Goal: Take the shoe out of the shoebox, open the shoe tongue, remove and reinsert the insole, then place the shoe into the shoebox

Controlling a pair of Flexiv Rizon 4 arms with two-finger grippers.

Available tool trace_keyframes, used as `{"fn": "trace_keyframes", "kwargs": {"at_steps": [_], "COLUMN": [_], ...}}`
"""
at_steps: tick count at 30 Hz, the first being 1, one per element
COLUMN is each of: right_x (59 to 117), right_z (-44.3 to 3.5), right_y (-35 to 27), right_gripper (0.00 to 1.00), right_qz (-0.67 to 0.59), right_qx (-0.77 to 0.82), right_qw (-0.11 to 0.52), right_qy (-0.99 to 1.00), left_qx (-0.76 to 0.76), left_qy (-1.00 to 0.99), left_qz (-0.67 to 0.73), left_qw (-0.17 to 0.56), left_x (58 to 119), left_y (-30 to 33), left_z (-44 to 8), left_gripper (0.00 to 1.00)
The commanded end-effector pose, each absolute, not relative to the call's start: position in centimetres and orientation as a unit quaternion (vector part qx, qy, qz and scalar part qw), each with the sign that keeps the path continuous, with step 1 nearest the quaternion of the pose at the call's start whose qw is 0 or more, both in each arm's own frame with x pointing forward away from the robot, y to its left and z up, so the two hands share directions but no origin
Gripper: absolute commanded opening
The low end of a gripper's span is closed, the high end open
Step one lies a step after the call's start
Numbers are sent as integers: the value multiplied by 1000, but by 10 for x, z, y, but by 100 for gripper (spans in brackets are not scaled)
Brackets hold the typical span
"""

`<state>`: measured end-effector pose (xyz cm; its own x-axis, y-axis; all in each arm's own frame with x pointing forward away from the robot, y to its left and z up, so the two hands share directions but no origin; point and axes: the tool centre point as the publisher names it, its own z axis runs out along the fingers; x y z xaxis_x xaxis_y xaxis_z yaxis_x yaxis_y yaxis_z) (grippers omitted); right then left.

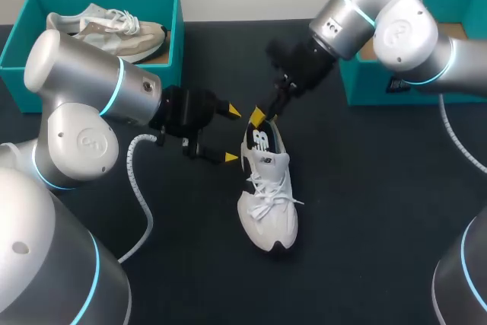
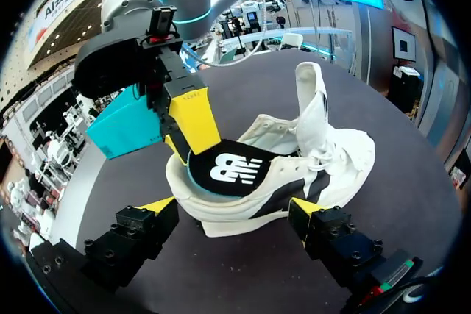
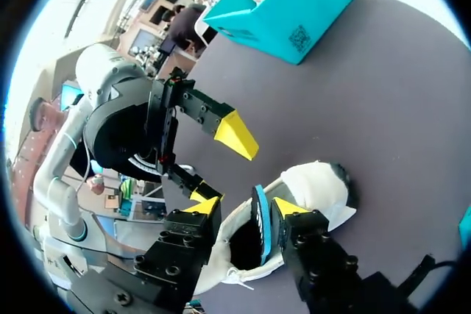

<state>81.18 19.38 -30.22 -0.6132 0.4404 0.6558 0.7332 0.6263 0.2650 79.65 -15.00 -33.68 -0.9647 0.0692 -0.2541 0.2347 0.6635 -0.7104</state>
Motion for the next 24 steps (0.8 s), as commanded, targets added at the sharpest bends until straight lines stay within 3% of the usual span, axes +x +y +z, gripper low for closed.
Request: {"fn": "trace_keyframes", "kwargs": {"at_steps": [1, 11, 15, 17, 24], "right_x": [815, 788, 778, 775, 771], "right_z": [-286, -267, -269, -273, -282], "right_y": [187, 152, 147, 146, 149], "right_gripper": [47, 47, 31, 0, 0], "right_qz": [-259, -283, -291, -291, -264], "right_qx": [-348, -413, -433, -444, -503], "right_qw": [258, 209, 204, 204, 146], "right_qy": [-863, -840, -828, -822, -810], "left_qx": [84, 84, 84, 94, 124], "left_qy": [907, 907, 907, 905, 908], "left_qz": [-400, -400, -400, -404, -387], "left_qw": [104, 104, 104, 92, 99], "left_x": [796, 796, 796, 795, 793], "left_y": [-151, -151, -151, -149, -113], "left_z": [-337, -337, -337, -335, -310], "left_gripper": [100, 100, 100, 100, 100]}}
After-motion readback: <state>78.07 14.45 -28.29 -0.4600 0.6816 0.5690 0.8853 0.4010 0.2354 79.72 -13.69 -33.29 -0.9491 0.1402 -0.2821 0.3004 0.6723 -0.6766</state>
